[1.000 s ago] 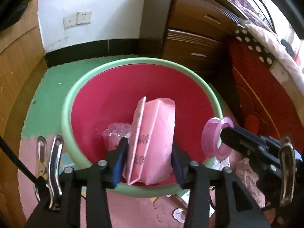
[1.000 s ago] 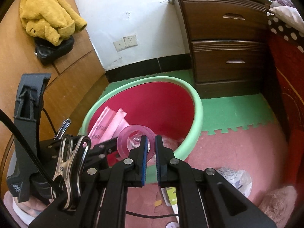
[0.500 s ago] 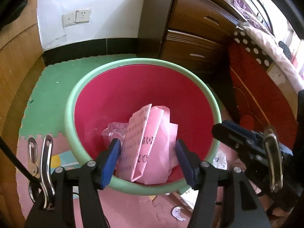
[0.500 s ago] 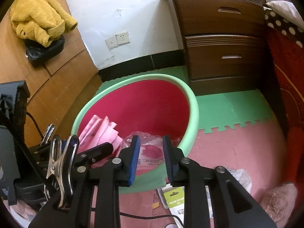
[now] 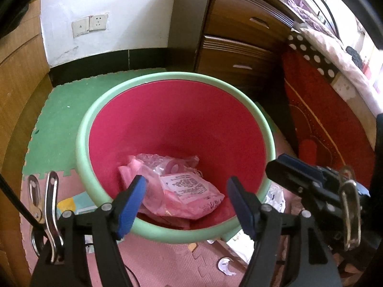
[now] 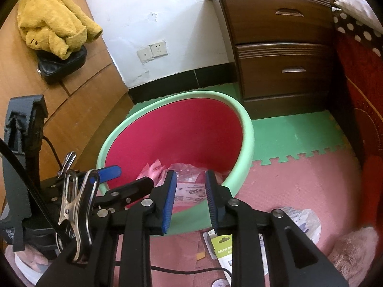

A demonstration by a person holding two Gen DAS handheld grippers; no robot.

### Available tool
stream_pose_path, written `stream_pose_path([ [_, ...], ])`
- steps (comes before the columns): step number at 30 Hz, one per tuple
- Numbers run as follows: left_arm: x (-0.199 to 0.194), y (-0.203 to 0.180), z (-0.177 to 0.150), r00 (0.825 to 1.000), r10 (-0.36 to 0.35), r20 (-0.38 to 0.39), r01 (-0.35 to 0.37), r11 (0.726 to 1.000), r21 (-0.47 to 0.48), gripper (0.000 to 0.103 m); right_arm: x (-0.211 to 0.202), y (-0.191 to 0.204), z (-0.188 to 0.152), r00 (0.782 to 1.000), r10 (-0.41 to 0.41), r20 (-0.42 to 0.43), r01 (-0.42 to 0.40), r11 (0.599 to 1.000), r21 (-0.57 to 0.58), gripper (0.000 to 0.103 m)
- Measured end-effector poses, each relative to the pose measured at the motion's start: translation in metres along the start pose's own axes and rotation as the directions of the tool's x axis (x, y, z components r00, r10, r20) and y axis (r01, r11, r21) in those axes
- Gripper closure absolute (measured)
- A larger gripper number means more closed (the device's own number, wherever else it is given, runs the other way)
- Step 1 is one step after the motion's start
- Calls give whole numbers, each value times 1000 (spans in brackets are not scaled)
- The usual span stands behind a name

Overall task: Collect trash
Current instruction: 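Move both open tools away from the bucket toward the remaining trash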

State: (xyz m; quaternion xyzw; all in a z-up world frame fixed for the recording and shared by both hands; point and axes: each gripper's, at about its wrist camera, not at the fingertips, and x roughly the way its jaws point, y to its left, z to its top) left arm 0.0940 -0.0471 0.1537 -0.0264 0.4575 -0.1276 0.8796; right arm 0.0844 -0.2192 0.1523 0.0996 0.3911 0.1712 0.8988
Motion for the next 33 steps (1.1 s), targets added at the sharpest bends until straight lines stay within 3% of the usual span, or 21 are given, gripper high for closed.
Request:
stream_pose_path([
  [15, -55, 1, -28, 995, 49, 85, -49, 999, -12, 29, -39, 0, -31, 999, 22, 37, -23, 1000, 10, 78],
  [25, -72, -9, -71, 998, 19, 57, -19, 1000, -14, 29, -70, -2, -68, 999, 25, 34, -26, 1000, 11, 78],
  [33, -54, -12, -109, 1000, 30, 1, -30, 999, -27, 29, -76, -15, -104, 1000, 12, 8, -13, 999, 45, 78],
])
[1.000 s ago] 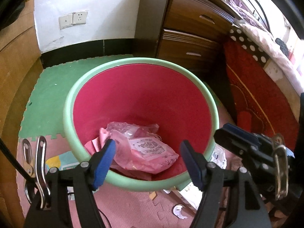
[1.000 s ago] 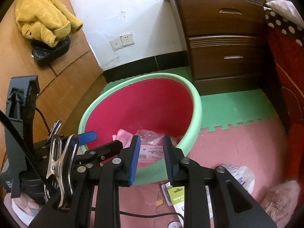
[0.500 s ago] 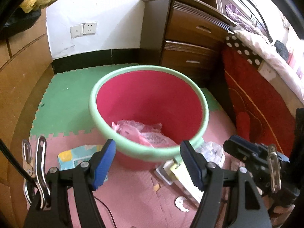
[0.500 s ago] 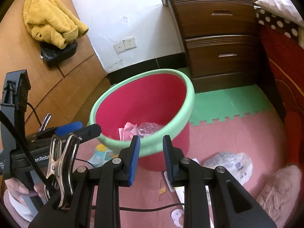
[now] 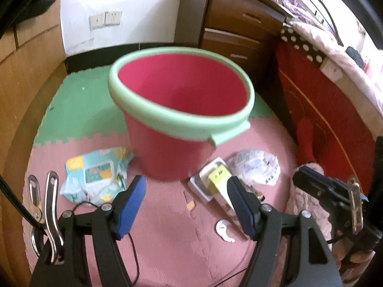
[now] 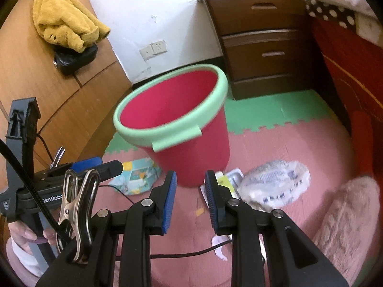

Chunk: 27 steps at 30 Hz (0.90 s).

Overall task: Collect trash
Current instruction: 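Move both open tools away from the bucket toward the remaining trash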

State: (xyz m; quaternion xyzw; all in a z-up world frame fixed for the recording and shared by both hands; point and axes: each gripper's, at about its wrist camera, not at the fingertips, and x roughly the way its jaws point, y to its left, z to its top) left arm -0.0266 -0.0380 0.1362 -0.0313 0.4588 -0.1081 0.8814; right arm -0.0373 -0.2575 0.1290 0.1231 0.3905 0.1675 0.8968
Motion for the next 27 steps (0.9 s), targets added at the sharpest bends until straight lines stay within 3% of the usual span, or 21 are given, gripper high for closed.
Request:
stream_pose_path([
  [19, 65, -21, -60, 989, 64, -133, -58, 997, 49, 29, 31, -42, -74, 990, -31, -139, 33, 999, 15, 77],
  [22, 76, -25, -66, 987, 86, -136, -78, 995, 65, 29, 40, -46, -81, 985, -43, -164, 43, 999, -4, 72],
  [27, 95, -23, -74, 980, 98, -171, -90, 995, 53, 29, 67, -55, -98, 970, -101, -220, 89, 994, -62, 55],
])
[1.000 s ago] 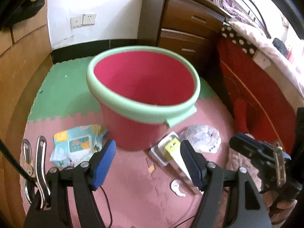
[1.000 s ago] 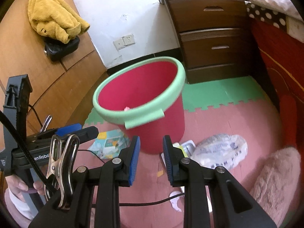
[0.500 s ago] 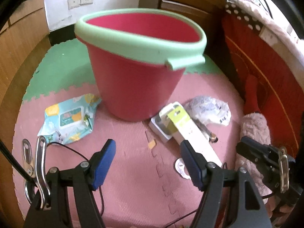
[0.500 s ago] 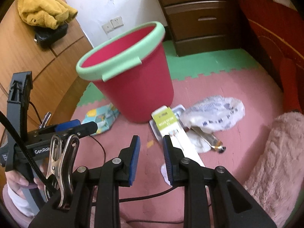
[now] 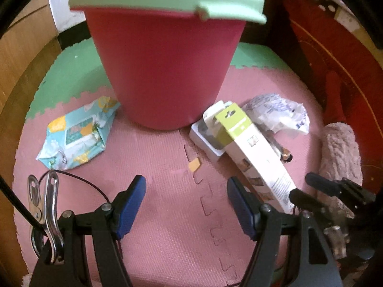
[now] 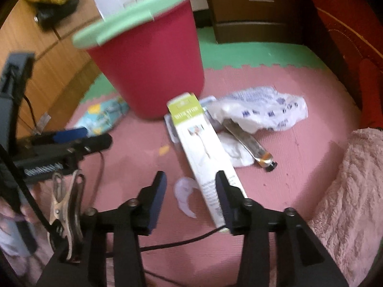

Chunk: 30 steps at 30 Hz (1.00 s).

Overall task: Collect trash
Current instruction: 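Move both open tools away from the bucket toward the remaining trash, then lower the left tool onto the white plastic hook-shaped disc and close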

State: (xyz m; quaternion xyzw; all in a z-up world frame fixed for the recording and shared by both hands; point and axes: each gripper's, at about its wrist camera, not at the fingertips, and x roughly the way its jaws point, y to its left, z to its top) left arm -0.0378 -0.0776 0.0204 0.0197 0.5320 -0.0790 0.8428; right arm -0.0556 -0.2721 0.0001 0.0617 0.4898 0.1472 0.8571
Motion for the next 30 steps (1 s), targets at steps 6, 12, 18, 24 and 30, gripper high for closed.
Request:
stream_pose_path([
  [6, 19, -1, -4, 999, 17, -33, -17, 1000, 5, 29, 30, -8, -7, 996, -69, -60, 67, 997, -30, 44],
  [12, 34, -7, -8, 998, 18, -61, -16, 1000, 18, 29, 48, -10, -7, 993, -74, -92, 70, 996, -48, 44],
  [18, 47, -15, -13, 996, 18, -85, -15, 999, 34, 29, 57, -9, -6, 989, -123, -80, 118, 991, -68, 45],
  [24, 63, -29, -20, 993, 6, -122, 1, 999, 51, 29, 52, -25, -6, 997, -71, -43, 72, 997, 10, 63],
  [30, 80, -50, -29, 988, -21, -154, 35, 995, 91, 29, 50, -32, -6, 998, -49, -30, 50, 998, 44, 63],
])
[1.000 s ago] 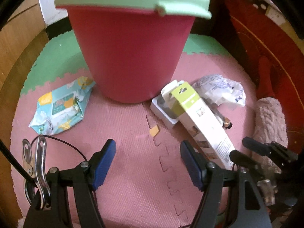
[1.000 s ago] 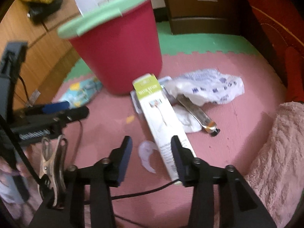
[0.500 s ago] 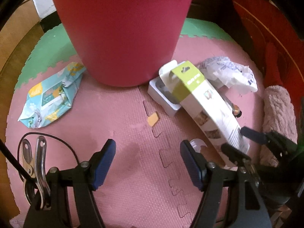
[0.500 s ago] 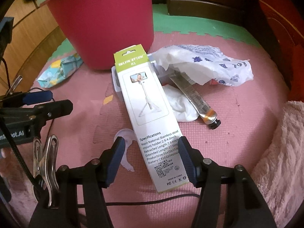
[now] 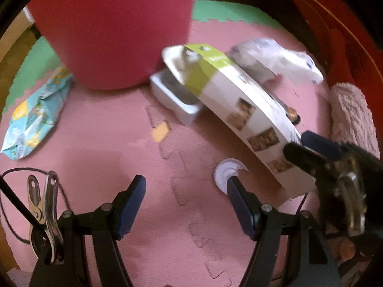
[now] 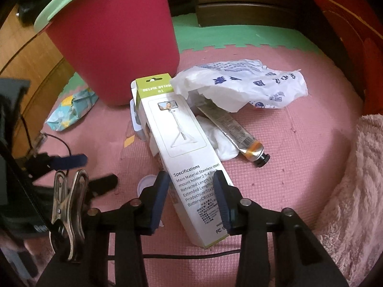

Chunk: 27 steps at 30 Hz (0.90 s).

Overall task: Collect trash
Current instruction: 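Lower the left tool onto the white plastic hook-shaped disc and close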

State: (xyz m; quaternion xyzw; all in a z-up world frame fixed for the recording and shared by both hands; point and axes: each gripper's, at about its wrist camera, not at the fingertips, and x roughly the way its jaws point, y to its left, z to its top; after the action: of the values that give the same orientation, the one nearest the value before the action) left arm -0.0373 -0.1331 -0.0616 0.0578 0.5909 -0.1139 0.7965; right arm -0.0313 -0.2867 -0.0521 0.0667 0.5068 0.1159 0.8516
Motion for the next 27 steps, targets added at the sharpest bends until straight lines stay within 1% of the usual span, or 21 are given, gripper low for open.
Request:
stream_pose_path([
  [5, 14, -17, -4, 1000, -12, -15, 13, 998, 59, 29, -3, -7, -1, 1000, 28, 7, -28, 999, 43, 63],
  [9, 25, -28, -5, 999, -17, -28, 20, 995, 93, 30, -6, -10, -1, 999, 49, 15, -50, 997, 56, 63],
  [12, 32, -29, -4, 999, -27, -31, 29, 997, 75, 30, -5, -10, -2, 999, 43, 9, -43, 997, 57, 64],
  [15, 39, -27, -3, 998, -43, -44, 46, 998, 53, 36, -3, -13, -4, 998, 59, -3, -59, 995, 76, 64],
  [16, 41, -26, -4, 998, -39, -46, 41, 998, 50, 39, -3, -14, -4, 998, 60, -3, -59, 995, 80, 64],
  [17, 40, -27, -3, 999, -30, -32, 32, 998, 54, 39, -4, -14, -4, 998, 62, -1, -62, 995, 84, 64],
  [21, 42, -28, -4, 1000, -13, -20, 14, 998, 56, 43, -4, -16, -5, 998, 66, 1, -66, 994, 92, 64],
  [22, 42, -28, -4, 1000, -12, -16, 13, 998, 58, 46, -4, -17, -5, 998, 67, 1, -67, 993, 95, 64],
  [23, 42, -28, -5, 1000, -15, -10, 15, 998, 62, 53, -4, -17, -5, 998, 69, 0, -69, 993, 96, 64],
  [24, 41, -28, -5, 1000, -18, -7, 18, 998, 64, 56, -3, -17, -4, 998, 70, 1, -70, 993, 96, 64],
  [26, 41, -28, -4, 1000, -14, -2, 14, 998, 66, 67, -3, -18, -4, 997, 73, 2, -72, 993, 95, 64],
  [27, 40, -27, -2, 1000, -15, -2, 15, 998, 66, 70, -3, -18, -5, 997, 74, 2, -74, 993, 94, 64],
])
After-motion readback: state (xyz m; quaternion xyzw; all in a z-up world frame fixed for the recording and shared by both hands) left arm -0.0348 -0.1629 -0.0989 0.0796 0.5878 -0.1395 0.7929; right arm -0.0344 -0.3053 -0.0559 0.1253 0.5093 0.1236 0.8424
